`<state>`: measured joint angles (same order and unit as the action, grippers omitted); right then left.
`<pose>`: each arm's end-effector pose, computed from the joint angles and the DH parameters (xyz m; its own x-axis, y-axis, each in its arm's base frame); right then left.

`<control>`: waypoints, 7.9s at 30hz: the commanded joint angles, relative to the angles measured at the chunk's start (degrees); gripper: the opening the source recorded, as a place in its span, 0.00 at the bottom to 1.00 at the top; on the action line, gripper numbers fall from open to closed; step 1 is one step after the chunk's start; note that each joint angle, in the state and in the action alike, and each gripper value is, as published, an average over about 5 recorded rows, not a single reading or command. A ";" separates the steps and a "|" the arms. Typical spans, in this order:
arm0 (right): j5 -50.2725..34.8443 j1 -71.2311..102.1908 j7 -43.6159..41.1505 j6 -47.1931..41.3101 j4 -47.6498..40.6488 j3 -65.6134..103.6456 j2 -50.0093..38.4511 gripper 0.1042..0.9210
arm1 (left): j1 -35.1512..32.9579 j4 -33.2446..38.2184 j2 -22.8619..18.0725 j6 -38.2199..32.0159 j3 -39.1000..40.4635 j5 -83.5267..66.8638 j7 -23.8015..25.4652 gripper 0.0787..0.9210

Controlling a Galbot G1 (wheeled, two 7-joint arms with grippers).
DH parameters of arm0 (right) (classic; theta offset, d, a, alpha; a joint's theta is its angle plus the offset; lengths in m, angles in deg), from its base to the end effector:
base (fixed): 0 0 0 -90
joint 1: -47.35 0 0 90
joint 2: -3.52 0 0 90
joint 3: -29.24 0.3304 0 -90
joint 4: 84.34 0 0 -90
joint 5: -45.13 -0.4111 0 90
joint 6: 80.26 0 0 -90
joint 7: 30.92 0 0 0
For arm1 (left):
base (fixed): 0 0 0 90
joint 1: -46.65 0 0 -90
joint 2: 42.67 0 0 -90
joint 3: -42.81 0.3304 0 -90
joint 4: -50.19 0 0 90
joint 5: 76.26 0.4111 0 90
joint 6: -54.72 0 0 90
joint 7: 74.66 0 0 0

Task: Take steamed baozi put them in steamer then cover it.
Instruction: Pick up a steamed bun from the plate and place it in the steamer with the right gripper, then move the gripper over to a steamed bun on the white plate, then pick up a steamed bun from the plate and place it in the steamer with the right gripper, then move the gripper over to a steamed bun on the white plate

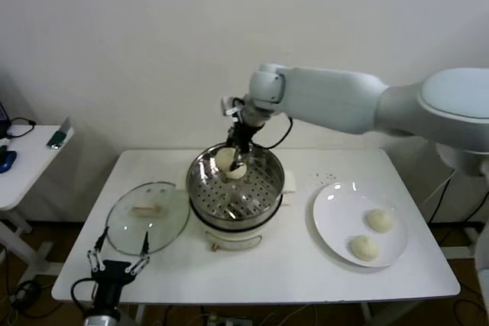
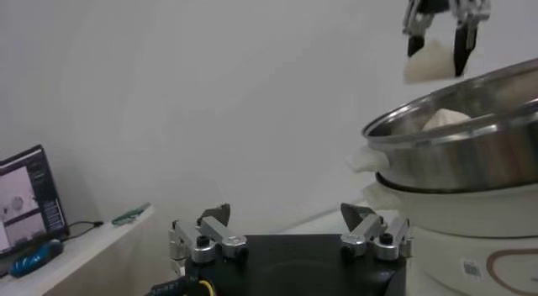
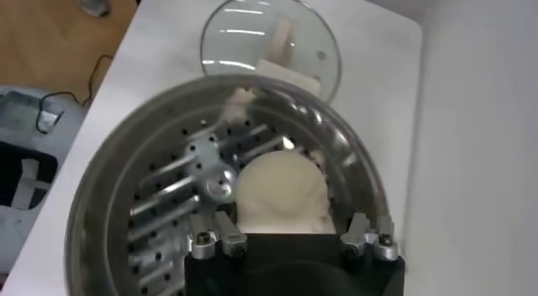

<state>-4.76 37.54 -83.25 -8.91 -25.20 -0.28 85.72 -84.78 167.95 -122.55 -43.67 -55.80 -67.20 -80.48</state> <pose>0.5991 0.2308 -0.0729 -0.0913 -0.3342 0.9381 -0.9516 -0.2483 -0.1811 0.1855 0.0780 -0.3334 -0.9951 -0.0873 0.0454 -0.0634 0.9218 0.3824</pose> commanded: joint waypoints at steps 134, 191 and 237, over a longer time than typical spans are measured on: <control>41.82 24.47 -11.39 7.89 12.15 13.05 -44.81 0.71 | 0.36 -5.14 -1.25 0.59 -1.68 -1.35 0.43 0.88; 60.09 8.73 -16.74 51.19 16.81 9.59 -2.36 0.72 | 4.87 -4.61 -1.96 2.94 -2.83 -2.20 3.85 0.88; 32.47 4.43 -5.49 10.43 15.25 7.87 -45.75 0.88 | 3.18 -2.16 -2.83 3.32 -0.92 3.56 1.05 0.88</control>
<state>34.72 36.59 -91.69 17.72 -10.71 6.77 59.37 -81.04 164.99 -124.77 -40.21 -56.92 -65.92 -79.01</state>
